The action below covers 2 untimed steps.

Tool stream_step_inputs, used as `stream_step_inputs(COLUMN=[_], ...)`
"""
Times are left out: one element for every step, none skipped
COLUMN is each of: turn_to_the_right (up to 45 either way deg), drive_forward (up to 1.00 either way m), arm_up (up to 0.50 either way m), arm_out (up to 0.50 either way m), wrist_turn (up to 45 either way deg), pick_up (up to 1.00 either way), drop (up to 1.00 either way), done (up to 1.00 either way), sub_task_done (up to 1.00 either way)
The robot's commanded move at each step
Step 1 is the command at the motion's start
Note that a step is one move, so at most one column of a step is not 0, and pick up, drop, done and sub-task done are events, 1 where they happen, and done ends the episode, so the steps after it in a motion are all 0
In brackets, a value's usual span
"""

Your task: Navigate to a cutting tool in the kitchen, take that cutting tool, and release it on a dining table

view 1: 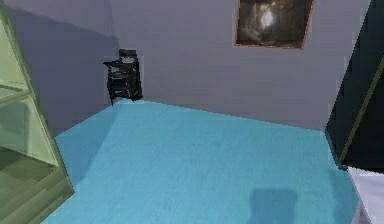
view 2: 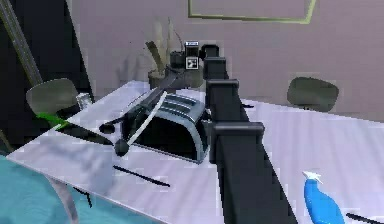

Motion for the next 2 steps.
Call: stream_step_inputs(turn_to_the_right=[0.0, 0.0], drive_forward=[0.0, 0.0], arm_up=[0.0, 0.0], arm_out=[0.0, 0.0], wrist_turn=[45.0, 45.0], pick_up=[0.0, 0.0], drop=[0.0, 0.0], done=[0.0, 0.0], sub_task_done=[0.0, 0.0])
